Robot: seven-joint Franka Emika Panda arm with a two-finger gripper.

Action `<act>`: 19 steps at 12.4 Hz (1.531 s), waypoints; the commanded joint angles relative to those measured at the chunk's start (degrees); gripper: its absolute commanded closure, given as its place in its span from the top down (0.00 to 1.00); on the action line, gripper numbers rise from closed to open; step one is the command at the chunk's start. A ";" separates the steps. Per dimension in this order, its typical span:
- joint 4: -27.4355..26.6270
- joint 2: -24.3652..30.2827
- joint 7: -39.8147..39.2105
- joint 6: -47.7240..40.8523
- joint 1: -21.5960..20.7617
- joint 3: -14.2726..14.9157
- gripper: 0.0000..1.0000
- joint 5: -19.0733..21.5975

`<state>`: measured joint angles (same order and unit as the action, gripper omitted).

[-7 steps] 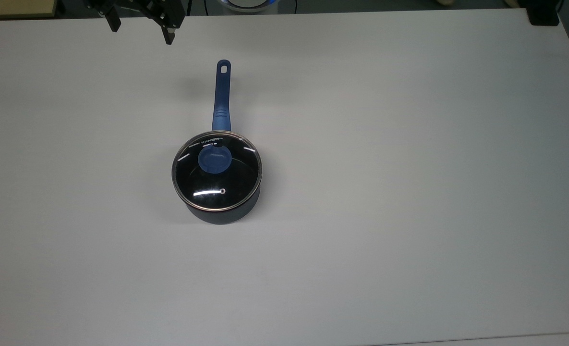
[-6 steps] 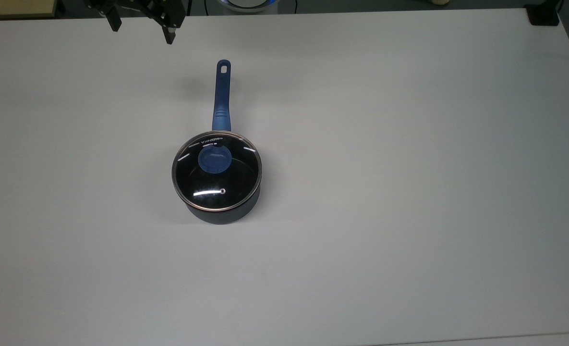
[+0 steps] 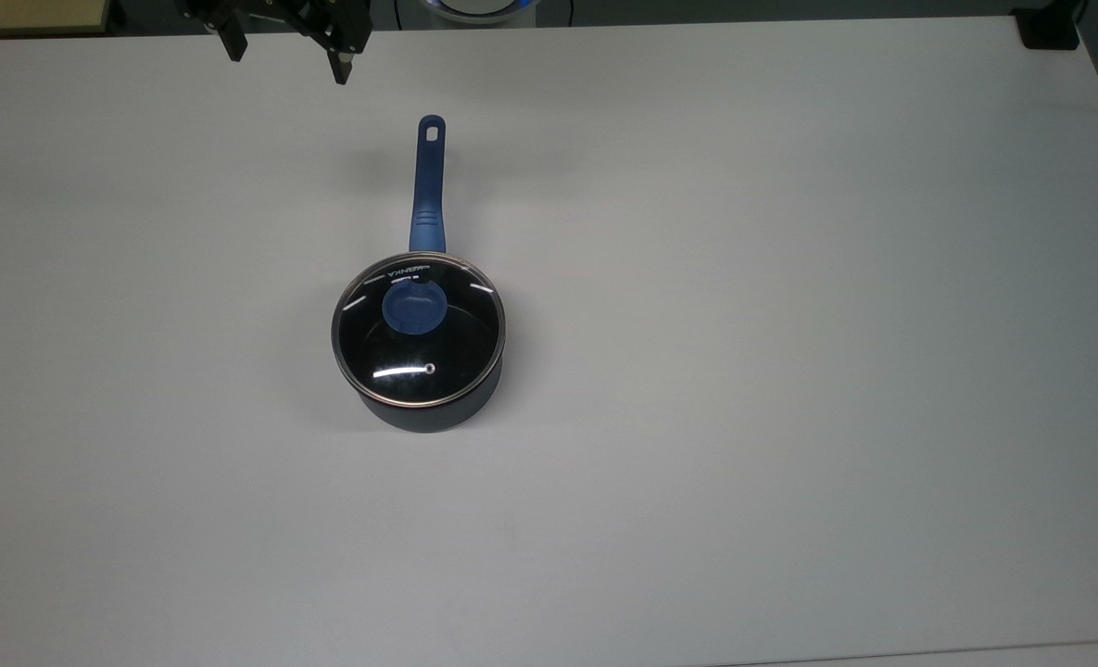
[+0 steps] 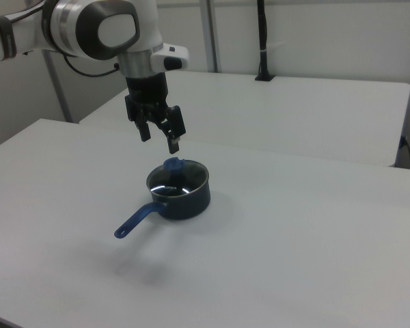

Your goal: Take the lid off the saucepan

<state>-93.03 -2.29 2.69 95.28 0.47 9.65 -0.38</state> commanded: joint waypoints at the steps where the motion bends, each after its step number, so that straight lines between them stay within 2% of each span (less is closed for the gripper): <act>1: -1.01 1.06 -0.84 -0.80 -0.38 0.02 1.00 0.29; 8: -0.13 -2.27 -1.11 2.70 -2.83 -0.77 1.00 1.96; 11: 0.65 -7.54 0.64 9.19 -5.21 -0.86 1.00 2.40; 15: 5.31 -15.89 3.19 12.89 -5.83 -0.77 1.00 2.05; 17: 5.49 -18.01 4.34 16.58 -5.83 -0.77 1.00 1.96; 19: 8.11 -21.07 6.79 18.35 -6.09 -0.77 1.00 1.87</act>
<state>-88.32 -20.23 6.20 111.99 -4.84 8.58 1.08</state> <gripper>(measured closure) 0.000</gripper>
